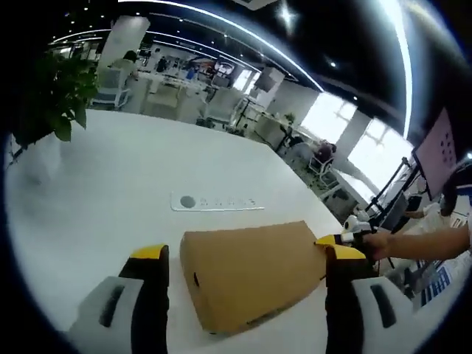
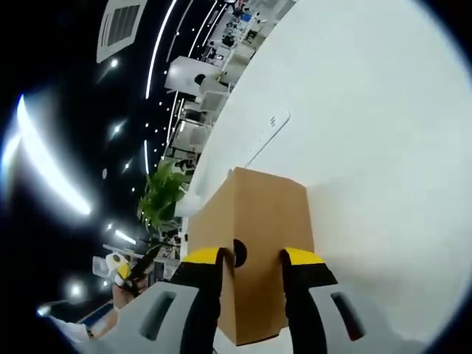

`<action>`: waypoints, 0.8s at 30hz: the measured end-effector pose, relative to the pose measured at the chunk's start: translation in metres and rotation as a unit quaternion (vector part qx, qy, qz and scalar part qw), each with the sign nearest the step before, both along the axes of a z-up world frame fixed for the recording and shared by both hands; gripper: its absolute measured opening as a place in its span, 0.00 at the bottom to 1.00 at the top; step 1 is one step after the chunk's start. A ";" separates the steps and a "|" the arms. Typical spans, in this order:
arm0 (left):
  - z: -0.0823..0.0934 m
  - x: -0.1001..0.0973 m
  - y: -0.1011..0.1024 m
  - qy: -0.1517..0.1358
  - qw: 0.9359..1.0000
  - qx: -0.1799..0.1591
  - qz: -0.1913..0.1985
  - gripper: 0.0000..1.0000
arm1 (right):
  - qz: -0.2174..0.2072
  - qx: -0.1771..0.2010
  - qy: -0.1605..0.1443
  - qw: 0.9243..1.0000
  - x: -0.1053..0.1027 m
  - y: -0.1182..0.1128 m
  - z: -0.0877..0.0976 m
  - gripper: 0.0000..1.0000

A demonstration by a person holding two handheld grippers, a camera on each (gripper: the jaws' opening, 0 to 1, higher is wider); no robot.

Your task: Operate the shoe box by opening the lid, removing the specified soft item, and placing it in the target area until the item is outside and the box remains undamaged.

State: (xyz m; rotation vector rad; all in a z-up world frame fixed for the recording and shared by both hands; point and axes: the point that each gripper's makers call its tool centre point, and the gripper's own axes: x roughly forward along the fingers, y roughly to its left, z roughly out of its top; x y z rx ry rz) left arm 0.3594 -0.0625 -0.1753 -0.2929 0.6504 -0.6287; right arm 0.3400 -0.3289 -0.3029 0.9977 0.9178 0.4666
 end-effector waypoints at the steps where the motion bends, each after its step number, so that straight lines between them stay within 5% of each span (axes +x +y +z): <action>1: 0.006 -0.002 -0.002 -0.015 1.000 0.011 -0.002 0.90 | 0.000 0.001 0.000 1.000 0.000 0.000 0.000 0.31; 4: 0.021 -0.011 -0.013 -0.023 0.999 0.022 -0.005 0.93 | 0.001 0.001 -0.002 1.000 0.000 0.000 0.000 0.31; 9: 0.045 -0.020 -0.029 -0.083 0.993 0.076 -0.043 0.92 | 0.002 0.001 -0.001 1.000 -0.001 0.001 0.001 0.31; 13: 0.051 -0.031 -0.039 -0.118 0.976 0.163 -0.087 0.93 | 0.001 0.002 -0.002 1.000 -0.001 0.001 0.001 0.31; 17: 0.052 -0.038 -0.048 -0.129 0.968 0.187 -0.108 0.93 | 0.001 0.003 -0.002 1.000 -0.001 0.001 0.001 0.31; 21: 0.057 -0.037 -0.052 -0.190 0.938 0.257 -0.135 0.93 | 0.000 0.005 -0.002 1.000 -0.002 0.002 0.002 0.31; 24: 0.050 -0.044 -0.057 -0.197 0.921 0.293 -0.162 0.93 | 0.000 0.006 -0.003 1.000 -0.004 0.003 0.003 0.31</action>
